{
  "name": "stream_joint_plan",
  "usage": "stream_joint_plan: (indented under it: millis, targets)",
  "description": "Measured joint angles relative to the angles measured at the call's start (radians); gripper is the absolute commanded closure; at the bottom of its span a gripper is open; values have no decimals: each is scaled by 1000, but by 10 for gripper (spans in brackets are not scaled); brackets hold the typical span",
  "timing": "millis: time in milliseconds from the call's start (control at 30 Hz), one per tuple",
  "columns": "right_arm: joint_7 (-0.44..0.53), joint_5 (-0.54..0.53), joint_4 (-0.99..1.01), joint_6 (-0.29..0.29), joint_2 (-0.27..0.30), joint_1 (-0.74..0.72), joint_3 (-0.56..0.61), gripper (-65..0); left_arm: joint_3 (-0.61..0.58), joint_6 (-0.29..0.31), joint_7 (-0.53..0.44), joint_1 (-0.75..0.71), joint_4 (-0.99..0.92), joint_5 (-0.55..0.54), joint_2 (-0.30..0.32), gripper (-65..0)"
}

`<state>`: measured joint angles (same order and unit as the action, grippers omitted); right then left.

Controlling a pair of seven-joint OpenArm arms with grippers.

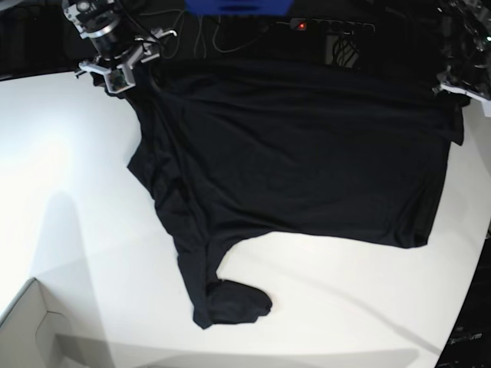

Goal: Layout the t-shirt on the table in an organized manner, then fold the t-shirt properly

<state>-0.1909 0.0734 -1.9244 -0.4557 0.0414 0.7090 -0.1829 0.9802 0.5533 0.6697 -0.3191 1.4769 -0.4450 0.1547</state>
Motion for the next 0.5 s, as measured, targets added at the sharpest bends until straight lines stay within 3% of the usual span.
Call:
stream_joint_plan:
  millis: [333, 500]
  targets:
    - [-7, 0, -23, 2, 0, -69, 1, -340, 0, 0, 0, -8, 82, -37, 1, -242]
    - [-10, 0, -20, 3, 0, -118, 3, -341, 3, -7, -4, 105, 79, -27, 3, -242]
